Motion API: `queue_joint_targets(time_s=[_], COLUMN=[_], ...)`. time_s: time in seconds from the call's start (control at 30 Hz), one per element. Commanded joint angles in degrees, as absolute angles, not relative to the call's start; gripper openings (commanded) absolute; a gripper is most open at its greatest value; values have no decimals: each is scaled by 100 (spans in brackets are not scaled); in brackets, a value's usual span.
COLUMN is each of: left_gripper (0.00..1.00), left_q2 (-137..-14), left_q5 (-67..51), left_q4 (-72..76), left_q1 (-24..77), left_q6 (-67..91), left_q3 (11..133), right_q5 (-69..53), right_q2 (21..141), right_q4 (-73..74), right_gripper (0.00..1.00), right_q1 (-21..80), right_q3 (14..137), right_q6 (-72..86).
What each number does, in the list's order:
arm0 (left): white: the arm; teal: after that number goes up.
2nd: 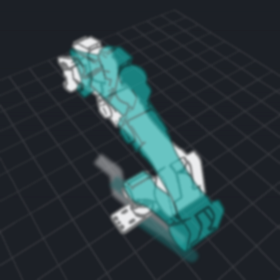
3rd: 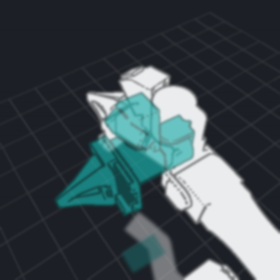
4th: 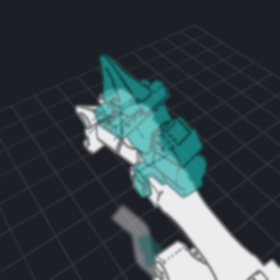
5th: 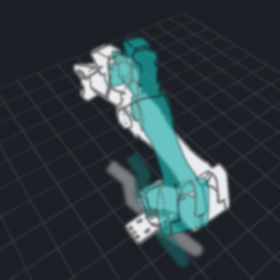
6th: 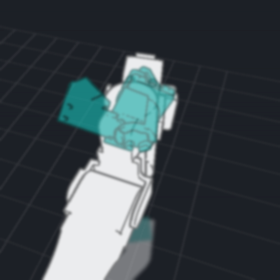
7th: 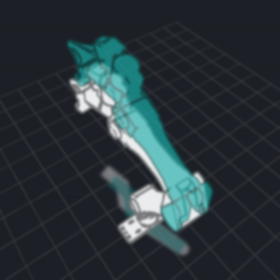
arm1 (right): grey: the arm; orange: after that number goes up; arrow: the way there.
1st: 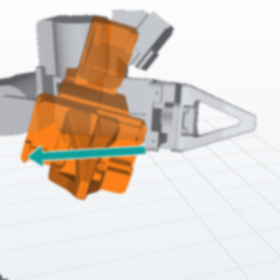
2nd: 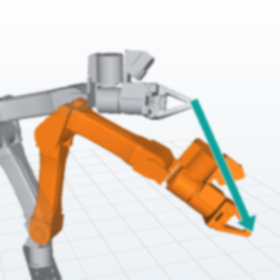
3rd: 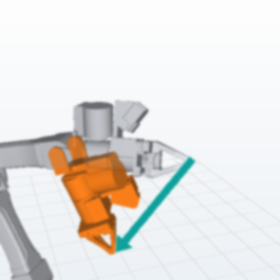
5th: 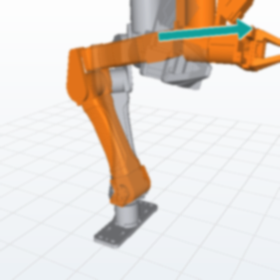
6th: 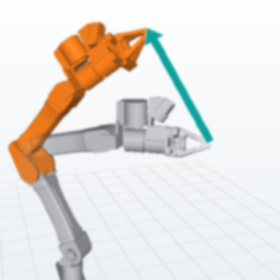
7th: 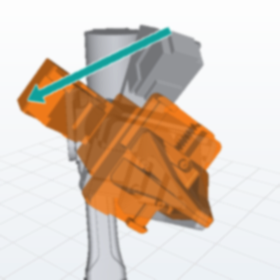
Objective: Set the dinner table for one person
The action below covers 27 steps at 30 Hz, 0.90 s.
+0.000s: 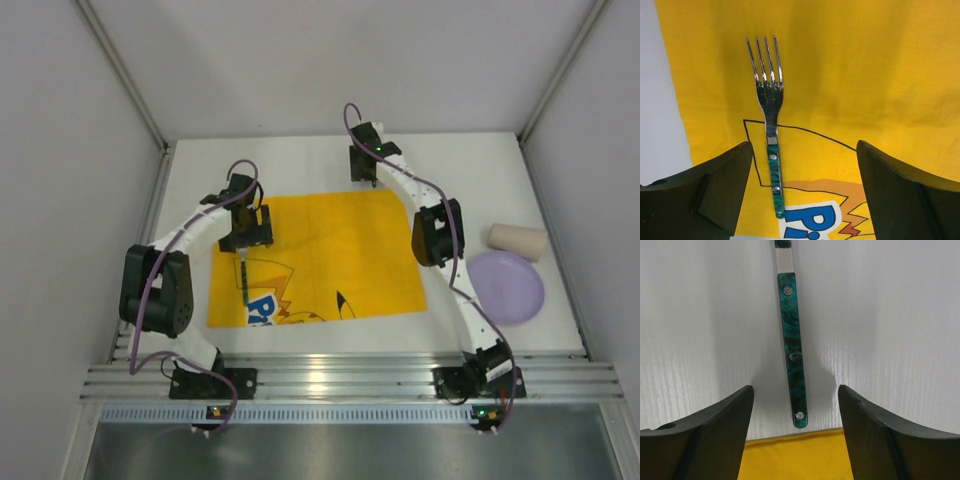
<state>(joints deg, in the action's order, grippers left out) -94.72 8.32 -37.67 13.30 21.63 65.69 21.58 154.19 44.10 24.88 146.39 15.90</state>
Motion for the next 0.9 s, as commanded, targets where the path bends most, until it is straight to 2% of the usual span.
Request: queue_joint_targets(time_s=[0.0,0.07,0.13,0.2,0.23,0.33,0.43,0.63,0.8,0.87], left_gripper=[89,89,89,89,89,89,89,90,91,91], left_q2=[-9588,-9615,-9641,-9720,-9843,-10019,-10116,-10142,-10440,-10511], left_q5=[765,782,800,765,756,738,756,852,905,897], left_q4=[-3963,-4025,-4017,-4008,-4025,-4113,-4166,-4210,-4218,-4210], left_q1=[1318,1318,1292,1222,1204,1160,1116,1046,1046,1037], left_q6=[2303,2206,2031,1952,1882,1785,1767,1889,2074,2144], left_q3=[6820,6890,6917,6987,7031,7251,7348,7488,7637,7734], right_q5=[2452,2400,2295,2172,1962,1514,1178,1414,1643,1600], right_q2=[15600,15635,15636,15601,15583,15504,15504,15197,14091,13268], right_q4=[4562,4553,4509,4518,4474,4386,4333,4289,4447,4412], right_gripper=[68,57,52,38,28,17,0,0,0,0], right_q1=[2470,2409,2391,2312,2268,2110,1978,1942,1811,1828], right_q3=[14810,14810,14783,14696,14634,14406,14309,14221,13871,13073], right_q6=[1424,1485,1468,1546,1573,1679,1758,1530,1582,1670])
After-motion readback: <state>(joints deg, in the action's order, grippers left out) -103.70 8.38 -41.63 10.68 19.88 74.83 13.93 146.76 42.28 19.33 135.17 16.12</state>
